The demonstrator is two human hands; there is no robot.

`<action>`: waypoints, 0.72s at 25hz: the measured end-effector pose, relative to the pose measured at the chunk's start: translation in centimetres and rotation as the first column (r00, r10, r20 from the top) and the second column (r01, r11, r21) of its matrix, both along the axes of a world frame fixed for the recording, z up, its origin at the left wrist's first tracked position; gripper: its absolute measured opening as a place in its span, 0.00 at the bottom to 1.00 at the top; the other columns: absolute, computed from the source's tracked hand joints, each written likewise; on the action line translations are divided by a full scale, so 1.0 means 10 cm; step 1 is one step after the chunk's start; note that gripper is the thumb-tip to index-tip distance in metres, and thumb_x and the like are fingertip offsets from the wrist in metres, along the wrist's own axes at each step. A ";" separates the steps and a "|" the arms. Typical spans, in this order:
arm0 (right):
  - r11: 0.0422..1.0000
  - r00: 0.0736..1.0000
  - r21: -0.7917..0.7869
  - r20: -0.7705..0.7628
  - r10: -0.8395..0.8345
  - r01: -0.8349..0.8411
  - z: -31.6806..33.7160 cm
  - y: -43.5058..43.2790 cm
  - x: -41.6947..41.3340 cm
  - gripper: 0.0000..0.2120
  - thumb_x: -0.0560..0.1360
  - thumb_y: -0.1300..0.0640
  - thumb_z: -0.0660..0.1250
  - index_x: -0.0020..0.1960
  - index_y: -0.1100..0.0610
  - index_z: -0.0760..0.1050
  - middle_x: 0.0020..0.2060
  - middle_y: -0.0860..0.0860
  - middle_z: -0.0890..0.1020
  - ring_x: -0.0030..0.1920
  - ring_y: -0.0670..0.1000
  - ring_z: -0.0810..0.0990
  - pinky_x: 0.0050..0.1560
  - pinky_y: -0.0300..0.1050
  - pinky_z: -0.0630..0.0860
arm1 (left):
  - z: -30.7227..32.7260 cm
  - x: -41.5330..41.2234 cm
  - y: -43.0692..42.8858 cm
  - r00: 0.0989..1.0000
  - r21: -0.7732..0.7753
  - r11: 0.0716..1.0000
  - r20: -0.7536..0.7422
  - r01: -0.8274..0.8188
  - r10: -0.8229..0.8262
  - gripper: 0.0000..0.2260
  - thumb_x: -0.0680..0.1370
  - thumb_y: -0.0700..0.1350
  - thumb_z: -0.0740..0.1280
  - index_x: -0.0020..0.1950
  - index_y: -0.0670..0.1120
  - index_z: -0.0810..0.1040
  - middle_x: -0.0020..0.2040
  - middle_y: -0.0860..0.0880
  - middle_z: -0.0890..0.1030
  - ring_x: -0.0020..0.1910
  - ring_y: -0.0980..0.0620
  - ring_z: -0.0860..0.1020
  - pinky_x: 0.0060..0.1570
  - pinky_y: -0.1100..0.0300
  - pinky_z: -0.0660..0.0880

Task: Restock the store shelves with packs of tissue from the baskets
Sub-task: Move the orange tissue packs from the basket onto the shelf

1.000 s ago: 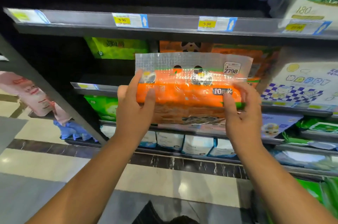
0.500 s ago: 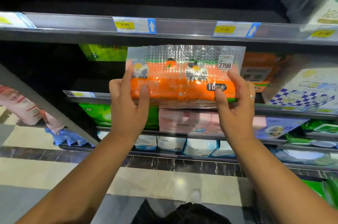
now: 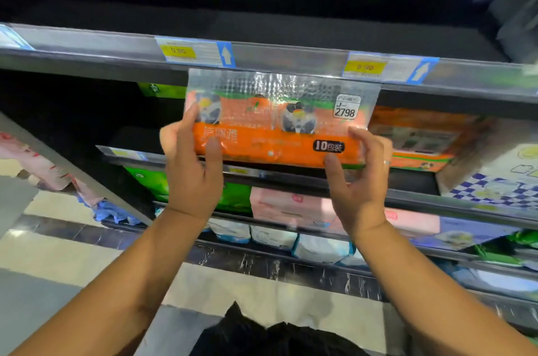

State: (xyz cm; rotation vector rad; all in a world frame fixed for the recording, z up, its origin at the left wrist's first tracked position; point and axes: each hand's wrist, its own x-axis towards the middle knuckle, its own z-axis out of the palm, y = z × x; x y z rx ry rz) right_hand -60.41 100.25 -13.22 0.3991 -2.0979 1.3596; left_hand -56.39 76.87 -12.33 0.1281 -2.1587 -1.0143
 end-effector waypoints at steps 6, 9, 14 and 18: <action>0.999 0.980 0.014 0.195 -0.043 0.041 -0.09 -0.03 -0.36 0.22 0.76 0.44 0.61 0.64 0.55 0.69 0.56 0.50 0.66 0.56 0.36 0.70 0.51 0.53 0.79 | -0.16 -0.32 0.02 0.993 0.031 0.999 0.110 0.038 -0.041 0.33 0.78 0.66 0.53 0.75 0.45 0.61 0.62 0.46 0.63 0.52 0.60 0.68 0.52 0.67 0.70; 0.993 0.944 0.086 0.314 -0.098 0.074 -0.06 -0.10 -0.55 0.28 0.74 0.36 0.60 0.60 0.58 0.68 0.53 0.55 0.67 0.50 0.52 0.75 0.46 0.59 0.79 | -0.10 -0.54 -0.03 0.976 0.038 0.999 0.220 -0.015 0.007 0.38 0.71 0.67 0.63 0.74 0.48 0.61 0.63 0.47 0.67 0.52 0.56 0.74 0.54 0.54 0.72; 0.963 0.896 0.223 0.381 -0.227 0.149 -0.21 -0.21 -0.70 0.32 0.72 0.45 0.72 0.66 0.61 0.64 0.55 0.62 0.74 0.51 0.63 0.78 0.46 0.57 0.80 | -0.24 -0.81 -0.13 0.955 -0.016 0.998 0.293 0.059 -0.052 0.42 0.70 0.55 0.76 0.74 0.44 0.57 0.70 0.39 0.63 0.66 0.42 0.69 0.59 0.49 0.71; 0.941 0.856 0.297 0.432 -0.283 0.161 -0.37 -0.31 -0.68 0.29 0.74 0.53 0.72 0.67 0.59 0.60 0.62 0.59 0.71 0.53 0.60 0.79 0.45 0.43 0.73 | -0.42 -0.90 -0.15 0.949 -0.025 0.995 0.303 0.099 -0.086 0.43 0.73 0.48 0.74 0.75 0.51 0.46 0.78 0.42 0.53 0.73 0.45 0.62 0.64 0.55 0.64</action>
